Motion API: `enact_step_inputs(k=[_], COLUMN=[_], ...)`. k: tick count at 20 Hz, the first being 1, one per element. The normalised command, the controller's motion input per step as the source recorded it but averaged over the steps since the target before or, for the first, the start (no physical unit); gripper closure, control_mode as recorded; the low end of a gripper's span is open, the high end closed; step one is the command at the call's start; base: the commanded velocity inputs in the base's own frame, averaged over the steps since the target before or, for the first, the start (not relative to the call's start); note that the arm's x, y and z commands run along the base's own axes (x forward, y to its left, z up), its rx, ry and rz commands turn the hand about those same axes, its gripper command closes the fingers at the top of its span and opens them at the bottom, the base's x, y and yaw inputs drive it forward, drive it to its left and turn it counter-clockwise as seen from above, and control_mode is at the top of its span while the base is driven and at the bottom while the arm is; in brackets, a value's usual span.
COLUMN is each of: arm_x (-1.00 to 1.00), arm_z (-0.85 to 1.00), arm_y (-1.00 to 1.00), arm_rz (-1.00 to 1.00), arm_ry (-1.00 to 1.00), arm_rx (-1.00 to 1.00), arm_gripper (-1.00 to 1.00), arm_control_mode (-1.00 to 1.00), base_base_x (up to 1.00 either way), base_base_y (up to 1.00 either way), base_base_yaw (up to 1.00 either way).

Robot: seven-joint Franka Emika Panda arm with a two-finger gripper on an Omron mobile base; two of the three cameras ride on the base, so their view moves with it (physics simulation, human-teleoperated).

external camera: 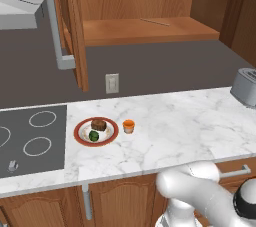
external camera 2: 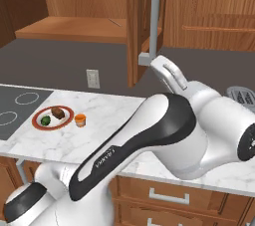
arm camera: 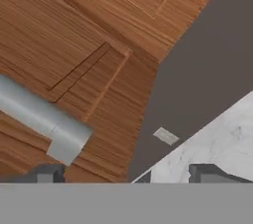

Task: Pick the avocado and bread from the counter and place them on the plate. Then pick the jam from the cabinet and place it next to the plate. Lastly close the cabinet door.

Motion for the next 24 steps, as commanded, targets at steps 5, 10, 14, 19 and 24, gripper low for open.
enact_step_inputs(k=[5,10,14,19,24], arm_x=[0.33,0.38,0.28,0.22,0.29], arm_z=[0.0,0.0,0.0,-0.01,0.0], arm_y=[-0.06,0.0,0.01,0.39,0.68], arm_rz=[0.14,0.11,0.06,0.03,0.0], arm_ry=[0.14,0.1,0.11,0.14,0.17], arm_rx=[0.28,0.25,0.15,0.03,0.0], arm_gripper=[-1.0,-1.0,-1.0,-1.0,-1.0], arm_control_mode=[-1.0,-1.0,-1.0,-1.0,-1.0], base_base_x=[0.0,0.0,0.0,0.0,0.0], base_base_y=[0.0,0.0,0.0,0.0,0.0], base_base_yaw=[0.0,0.0,0.0,0.0,0.0])
